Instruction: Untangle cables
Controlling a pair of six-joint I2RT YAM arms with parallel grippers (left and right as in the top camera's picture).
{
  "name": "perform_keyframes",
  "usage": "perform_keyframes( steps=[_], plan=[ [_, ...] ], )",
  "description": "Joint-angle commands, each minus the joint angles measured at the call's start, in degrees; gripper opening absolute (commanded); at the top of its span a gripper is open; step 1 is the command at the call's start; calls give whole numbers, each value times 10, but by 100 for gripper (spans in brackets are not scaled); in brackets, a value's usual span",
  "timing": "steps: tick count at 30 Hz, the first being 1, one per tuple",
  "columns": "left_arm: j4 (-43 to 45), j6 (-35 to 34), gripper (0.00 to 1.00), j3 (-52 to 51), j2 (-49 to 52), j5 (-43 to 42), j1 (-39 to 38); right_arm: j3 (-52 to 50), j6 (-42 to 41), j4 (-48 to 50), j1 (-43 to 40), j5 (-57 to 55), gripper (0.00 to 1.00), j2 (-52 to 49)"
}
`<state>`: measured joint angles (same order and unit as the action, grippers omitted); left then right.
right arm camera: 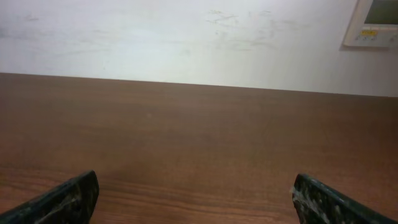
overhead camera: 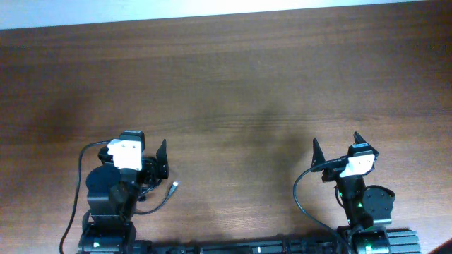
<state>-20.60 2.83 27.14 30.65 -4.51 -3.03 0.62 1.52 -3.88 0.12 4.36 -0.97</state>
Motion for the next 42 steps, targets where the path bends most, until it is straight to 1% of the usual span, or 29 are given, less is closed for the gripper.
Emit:
perform_keyframes(
  steps=[1, 10, 20, 28, 38, 40, 42],
  plan=[
    [-4, 12, 99, 16, 0, -7, 3, -3, -2, -3, -2, -5, 99, -1],
    [-28, 12, 99, 45, 17, -7, 3, -3, -2, -3, -2, -5, 99, -1],
    [-57, 20, 99, 109, 100, -40, 3, -3, -2, -3, -2, -5, 99, -1],
    [-75, 20, 99, 150, 155, -43, 3, -3, -2, -3, -2, -5, 99, -1],
    [-87, 20, 99, 163, 163, -45, 3, -3, -2, -3, -2, -5, 99, -1],
    [-90, 33, 99, 166, 163, -70, 3, -3, -2, -3, -2, -5, 99, -1],
    [-90, 33, 99, 169, 166, -73, 3, -3, -2, -3, -2, -5, 99, -1]
  ],
)
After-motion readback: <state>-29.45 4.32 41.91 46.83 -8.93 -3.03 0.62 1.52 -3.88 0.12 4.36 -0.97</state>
